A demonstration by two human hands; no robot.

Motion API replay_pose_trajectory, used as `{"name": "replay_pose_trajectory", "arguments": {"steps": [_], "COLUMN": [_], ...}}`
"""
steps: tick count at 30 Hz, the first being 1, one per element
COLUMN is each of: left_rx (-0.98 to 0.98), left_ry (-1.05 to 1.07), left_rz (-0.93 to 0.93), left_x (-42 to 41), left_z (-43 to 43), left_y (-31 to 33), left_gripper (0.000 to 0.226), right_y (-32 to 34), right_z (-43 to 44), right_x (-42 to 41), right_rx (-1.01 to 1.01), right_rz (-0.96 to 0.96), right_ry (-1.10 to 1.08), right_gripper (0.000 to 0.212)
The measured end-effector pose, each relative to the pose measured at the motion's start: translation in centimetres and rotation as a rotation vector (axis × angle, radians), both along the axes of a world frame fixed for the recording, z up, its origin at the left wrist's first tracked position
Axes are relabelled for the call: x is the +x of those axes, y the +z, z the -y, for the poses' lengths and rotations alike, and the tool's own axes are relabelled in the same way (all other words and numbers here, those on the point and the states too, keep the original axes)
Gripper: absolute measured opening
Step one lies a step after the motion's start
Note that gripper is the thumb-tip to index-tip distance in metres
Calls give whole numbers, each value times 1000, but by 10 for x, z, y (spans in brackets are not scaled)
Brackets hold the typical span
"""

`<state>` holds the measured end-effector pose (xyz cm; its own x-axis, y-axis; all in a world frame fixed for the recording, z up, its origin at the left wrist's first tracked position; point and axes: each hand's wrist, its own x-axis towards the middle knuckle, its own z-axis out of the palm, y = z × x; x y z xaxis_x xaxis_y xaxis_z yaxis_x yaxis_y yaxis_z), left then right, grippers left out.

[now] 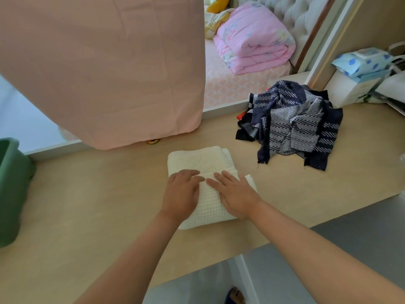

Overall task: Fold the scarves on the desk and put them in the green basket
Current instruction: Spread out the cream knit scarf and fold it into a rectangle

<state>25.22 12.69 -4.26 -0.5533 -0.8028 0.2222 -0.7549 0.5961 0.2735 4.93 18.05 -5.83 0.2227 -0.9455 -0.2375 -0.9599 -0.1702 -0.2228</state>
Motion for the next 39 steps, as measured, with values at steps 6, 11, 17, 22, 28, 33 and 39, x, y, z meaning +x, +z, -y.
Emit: {"name": "replay_pose_trajectory", "arguments": {"steps": [6, 11, 17, 22, 28, 33, 39], "left_rx": [457, 507, 183, 305, 969, 1183, 1060], "left_ry": [-11, 5, -125, -121, 70, 219, 322], "left_rz": [274, 267, 173, 246, 272, 127, 17], "left_x": [11, 17, 35, 49, 52, 53, 50], "left_z": [5, 21, 0, 4, 35, 57, 76], "left_y": [-28, -27, -22, -14, 40, 50, 46], "left_gripper": [62, 66, 88, 93, 65, 59, 39], "right_y": [-11, -10, -2, 14, 46, 62, 40], "right_z": [10, 6, 17, 22, 41, 55, 60], "right_x": [-17, -27, -25, -16, -12, -15, 5], "right_rx": [64, 137, 151, 218, 532, 297, -5], "right_rz": [182, 2, 32, 125, 360, 216, 149], "right_ry": [-37, 192, 141, 20, -116, -216, -299], "right_gripper": [68, 112, 105, 94, 49, 71, 47]}}
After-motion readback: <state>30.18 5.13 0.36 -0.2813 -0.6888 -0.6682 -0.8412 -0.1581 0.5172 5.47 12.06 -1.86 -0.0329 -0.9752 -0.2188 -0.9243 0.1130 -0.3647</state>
